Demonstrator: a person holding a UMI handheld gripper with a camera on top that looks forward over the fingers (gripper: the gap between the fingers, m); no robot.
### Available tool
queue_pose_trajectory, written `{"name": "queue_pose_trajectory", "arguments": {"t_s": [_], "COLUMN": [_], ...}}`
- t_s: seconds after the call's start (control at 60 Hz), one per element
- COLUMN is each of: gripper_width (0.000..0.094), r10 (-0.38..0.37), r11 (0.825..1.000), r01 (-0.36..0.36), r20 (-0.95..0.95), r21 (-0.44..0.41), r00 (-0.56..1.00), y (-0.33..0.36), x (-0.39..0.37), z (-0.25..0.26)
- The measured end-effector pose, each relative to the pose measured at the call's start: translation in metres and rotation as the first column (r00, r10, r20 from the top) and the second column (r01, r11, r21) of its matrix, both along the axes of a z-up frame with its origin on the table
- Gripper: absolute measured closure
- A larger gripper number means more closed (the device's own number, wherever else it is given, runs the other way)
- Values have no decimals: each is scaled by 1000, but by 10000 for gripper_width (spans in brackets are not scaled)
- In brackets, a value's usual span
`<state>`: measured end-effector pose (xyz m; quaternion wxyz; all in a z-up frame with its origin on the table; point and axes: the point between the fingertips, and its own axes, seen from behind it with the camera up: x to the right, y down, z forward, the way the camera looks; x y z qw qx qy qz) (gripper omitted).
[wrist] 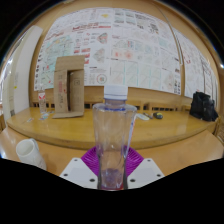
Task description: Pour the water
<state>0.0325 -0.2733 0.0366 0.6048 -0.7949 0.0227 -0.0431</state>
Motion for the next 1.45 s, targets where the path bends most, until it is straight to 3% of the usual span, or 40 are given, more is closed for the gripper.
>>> {"name": "queue_pose_trajectory", "arguments": {"t_s": [0.2, 0.25, 0.317, 0.35, 0.483, 0.7, 1.083, 1.45], "gripper_width": [417, 326, 66, 104, 82, 86, 87, 87], "r10": [-16, -24, -14, -15, -48, -34, -6, -41], "r11": [998, 996, 993, 989, 980, 967, 968, 972], "r01": [15, 21, 9, 9, 46, 47, 17, 46], "r20": [-21, -26, -37, -40, -7, 57, 43, 27], "r21": [-58, -89, -121, -146, -194, -252, -249, -230], "r00": [1000, 999, 999, 999, 999, 998, 999, 999], "y": [-9, -10, -17, -24, -62, -162, -356, -426], "x": [4, 6, 0, 0, 1, -30, -107, -104], "z": [-4, -8, -9, -10, 0, 37, 114, 142]}}
